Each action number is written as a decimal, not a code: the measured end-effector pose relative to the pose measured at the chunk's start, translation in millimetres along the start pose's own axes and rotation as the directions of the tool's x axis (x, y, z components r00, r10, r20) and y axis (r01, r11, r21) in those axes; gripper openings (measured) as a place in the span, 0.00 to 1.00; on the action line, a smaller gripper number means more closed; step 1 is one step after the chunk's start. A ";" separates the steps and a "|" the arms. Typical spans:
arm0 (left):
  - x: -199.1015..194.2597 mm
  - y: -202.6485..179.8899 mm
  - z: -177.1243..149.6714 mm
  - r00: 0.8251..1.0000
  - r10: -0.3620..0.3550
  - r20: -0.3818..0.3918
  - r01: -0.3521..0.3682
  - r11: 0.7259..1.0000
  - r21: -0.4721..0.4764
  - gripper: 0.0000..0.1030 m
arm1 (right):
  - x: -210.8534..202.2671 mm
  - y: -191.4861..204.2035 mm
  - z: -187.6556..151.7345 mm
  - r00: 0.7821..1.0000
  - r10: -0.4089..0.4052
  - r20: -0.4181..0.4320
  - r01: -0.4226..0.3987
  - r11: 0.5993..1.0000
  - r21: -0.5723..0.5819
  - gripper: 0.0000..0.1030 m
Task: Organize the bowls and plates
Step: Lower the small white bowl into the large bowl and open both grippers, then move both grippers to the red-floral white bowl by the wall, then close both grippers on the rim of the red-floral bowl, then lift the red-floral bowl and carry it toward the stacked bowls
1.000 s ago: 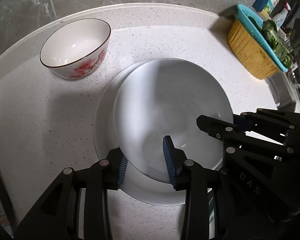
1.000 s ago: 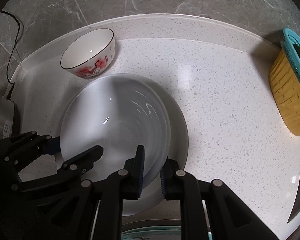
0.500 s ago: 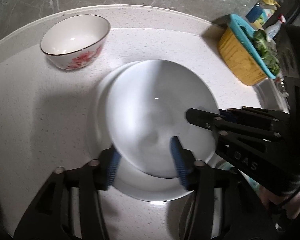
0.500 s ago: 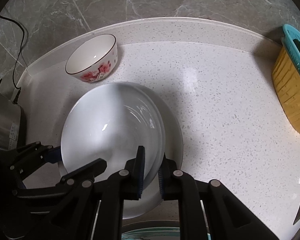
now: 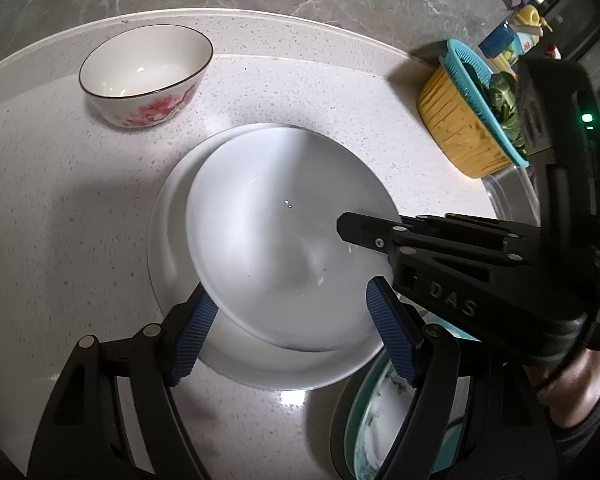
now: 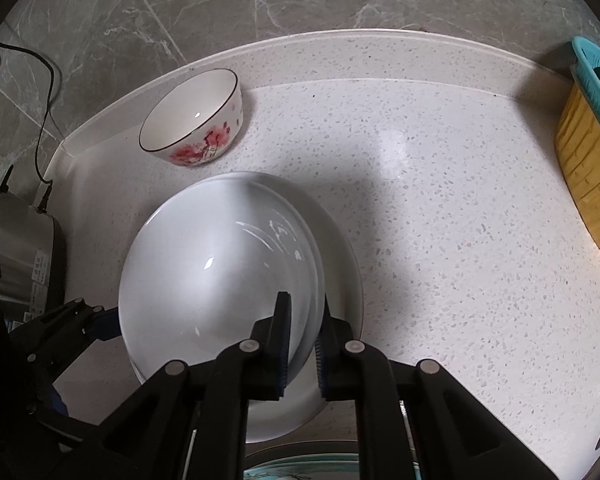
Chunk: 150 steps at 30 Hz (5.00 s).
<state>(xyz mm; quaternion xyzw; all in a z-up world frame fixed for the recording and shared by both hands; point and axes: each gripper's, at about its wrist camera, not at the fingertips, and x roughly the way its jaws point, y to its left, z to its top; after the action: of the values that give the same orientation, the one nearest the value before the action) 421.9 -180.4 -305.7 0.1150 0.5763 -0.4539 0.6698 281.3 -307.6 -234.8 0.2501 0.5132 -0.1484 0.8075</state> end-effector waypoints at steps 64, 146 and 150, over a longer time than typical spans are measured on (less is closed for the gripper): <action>17.2 194.5 171.2 0.976 0.192 -0.105 -0.210 0.959 -0.192 0.29 | 94.0 20.8 173.1 0.949 0.252 -0.188 -0.238 0.967 0.095 0.52; -20.3 -2.2 11.7 0.983 0.185 0.019 -0.186 0.981 0.052 0.27 | -6.8 17.3 22.6 0.979 0.104 -0.175 -0.108 0.994 -0.013 0.12; -27.7 -2.0 8.4 0.978 0.184 0.096 -0.187 0.982 0.025 0.62 | -1.5 34.5 22.7 0.981 0.013 -0.196 -0.035 0.993 -0.114 0.07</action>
<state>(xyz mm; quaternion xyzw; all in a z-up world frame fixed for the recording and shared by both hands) 428.2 -174.0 -278.1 0.1583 0.5236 -0.4041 0.7332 315.0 -291.7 -216.9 0.2218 0.5945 -0.0832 0.7684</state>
